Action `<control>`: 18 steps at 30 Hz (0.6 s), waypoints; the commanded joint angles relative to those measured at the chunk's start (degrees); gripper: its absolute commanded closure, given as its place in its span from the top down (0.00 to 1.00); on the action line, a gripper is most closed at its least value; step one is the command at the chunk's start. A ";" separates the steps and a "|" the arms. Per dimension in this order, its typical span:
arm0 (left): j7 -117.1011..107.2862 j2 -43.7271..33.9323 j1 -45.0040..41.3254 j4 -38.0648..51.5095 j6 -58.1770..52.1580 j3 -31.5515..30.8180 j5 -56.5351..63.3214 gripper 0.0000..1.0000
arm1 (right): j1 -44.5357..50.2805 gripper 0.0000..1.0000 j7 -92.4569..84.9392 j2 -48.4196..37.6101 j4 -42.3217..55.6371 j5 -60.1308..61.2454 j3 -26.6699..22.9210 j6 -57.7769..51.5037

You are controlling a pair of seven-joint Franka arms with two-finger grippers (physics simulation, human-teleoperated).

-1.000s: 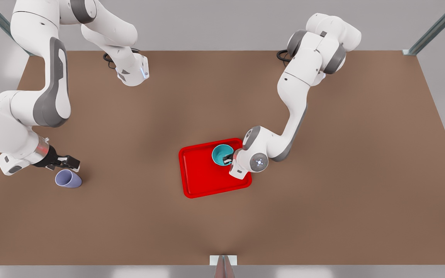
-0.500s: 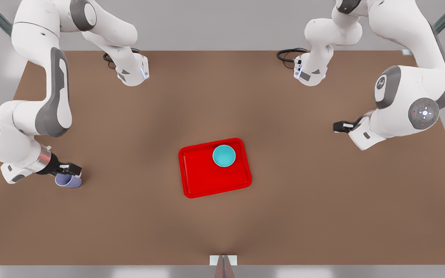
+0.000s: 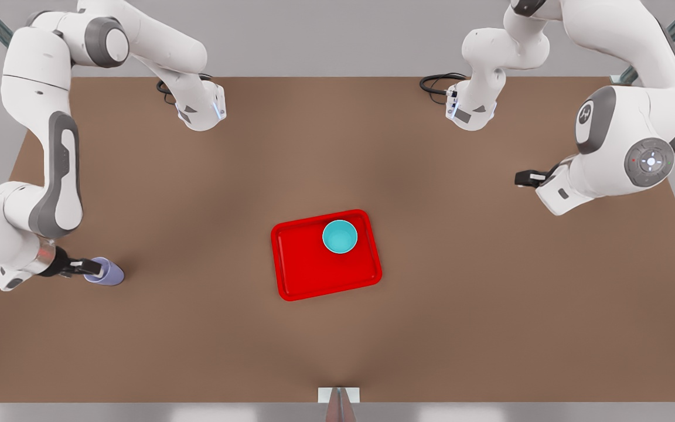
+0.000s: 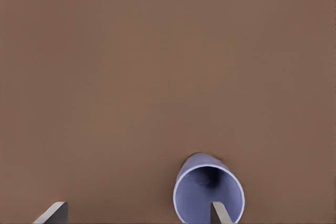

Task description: Place the bowl on the tray with the left arm and the cup on the tray with the right arm

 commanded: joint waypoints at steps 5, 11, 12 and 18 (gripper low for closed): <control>-0.09 -0.40 0.11 0.09 0.83 1.24 0.54 1.00 | -0.83 1.00 -0.94 -0.36 -2.60 0.18 0.04 -0.43; -0.79 -6.55 0.20 -6.77 7.16 1.59 0.81 1.00 | -3.64 1.00 -6.12 4.03 -2.43 0.00 -0.04 7.12; -0.88 -6.64 0.20 -6.77 6.90 1.50 0.81 1.00 | -4.08 1.00 -7.44 4.74 -2.61 -0.09 -0.13 8.88; -0.26 -6.64 0.20 -6.24 5.14 1.33 0.28 1.00 | -5.13 1.00 -9.38 6.32 -2.69 -0.26 -0.13 10.90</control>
